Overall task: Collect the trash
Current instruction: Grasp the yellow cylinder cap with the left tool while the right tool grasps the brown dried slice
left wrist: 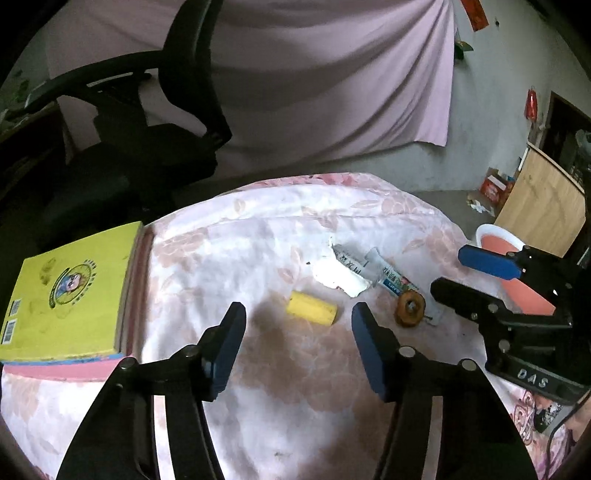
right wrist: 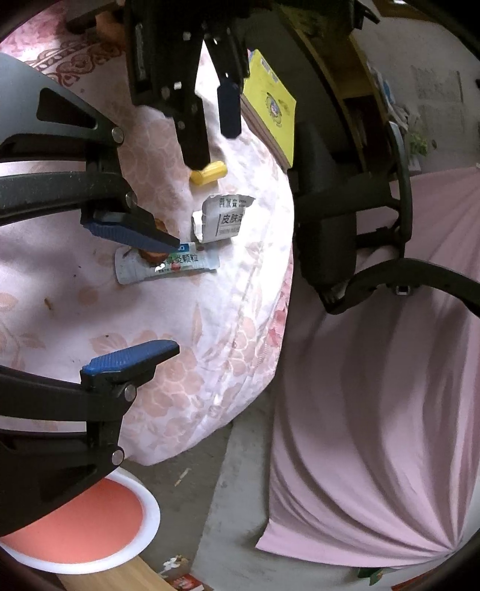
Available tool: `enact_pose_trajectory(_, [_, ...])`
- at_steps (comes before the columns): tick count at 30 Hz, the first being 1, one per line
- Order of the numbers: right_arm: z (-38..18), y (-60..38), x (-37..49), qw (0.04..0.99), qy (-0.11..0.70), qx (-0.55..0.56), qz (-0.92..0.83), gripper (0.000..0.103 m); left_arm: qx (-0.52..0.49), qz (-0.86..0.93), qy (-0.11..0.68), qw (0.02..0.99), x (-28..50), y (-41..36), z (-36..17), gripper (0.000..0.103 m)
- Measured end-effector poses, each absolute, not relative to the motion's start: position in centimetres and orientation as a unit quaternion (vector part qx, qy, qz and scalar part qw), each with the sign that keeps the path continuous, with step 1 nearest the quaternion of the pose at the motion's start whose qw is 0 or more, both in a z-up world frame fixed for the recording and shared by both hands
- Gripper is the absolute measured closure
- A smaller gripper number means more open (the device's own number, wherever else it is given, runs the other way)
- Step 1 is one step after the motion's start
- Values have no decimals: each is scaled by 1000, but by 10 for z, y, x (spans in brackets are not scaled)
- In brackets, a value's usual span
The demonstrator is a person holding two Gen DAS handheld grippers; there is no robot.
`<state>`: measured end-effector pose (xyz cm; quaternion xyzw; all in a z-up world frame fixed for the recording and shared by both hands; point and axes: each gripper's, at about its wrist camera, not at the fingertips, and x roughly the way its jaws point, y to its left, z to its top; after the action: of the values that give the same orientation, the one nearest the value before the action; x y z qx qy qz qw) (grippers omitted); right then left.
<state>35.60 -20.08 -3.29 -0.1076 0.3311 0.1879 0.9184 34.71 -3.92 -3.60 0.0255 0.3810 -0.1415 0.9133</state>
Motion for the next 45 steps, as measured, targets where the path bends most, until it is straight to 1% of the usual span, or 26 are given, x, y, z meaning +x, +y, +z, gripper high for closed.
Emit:
enact_pose_trajectory(2, [-34, -198, 357, 917, 332, -112, 189, 56, 30, -144, 385, 911, 350, -42, -38, 58])
enact_pose_trajectory(4, [-34, -196, 357, 916, 334, -117, 192, 56, 31, -145, 395, 907, 354, -43, -41, 73])
enact_pose_trajectory(6, [-35, -194, 356, 914, 335, -122, 195, 56, 28, -144, 403, 903, 357, -43, -45, 77])
enact_pose_trajectory(12, [-35, -194, 354, 910, 337, -116, 213, 56, 18, -144, 391, 909, 352, -38, -41, 77])
enact_pose_trajectory(16, [-37, -188, 353, 899, 348, -119, 237, 63, 11, -133, 380, 915, 340, -32, -36, 77])
enact_pose_trajectory(21, [-44, -175, 352, 886, 361, -149, 250, 64, 4, -123, 392, 912, 329, -28, -36, 77])
enact_pose_trajectory(26, [-49, -172, 357, 877, 377, -153, 254, 70, -1, -119, 390, 913, 324, -26, -34, 77])
enact_pose_trajectory(28, [-50, -173, 358, 877, 380, -148, 253, 77, 0, -120, 390, 913, 323, -27, -34, 77])
enact_pose_trajectory(31, [-49, -173, 357, 879, 377, -148, 254, 77, 5, -118, 389, 914, 324, -29, -35, 77])
enact_pose_trajectory(37, [-40, -176, 345, 892, 344, -152, 251, 77, -1, -125, 366, 922, 318, -27, -30, 77])
enact_pose_trajectory(45, [-14, -200, 319, 932, 249, -114, 237, 77, 2, -138, 295, 946, 298, -32, -13, 77])
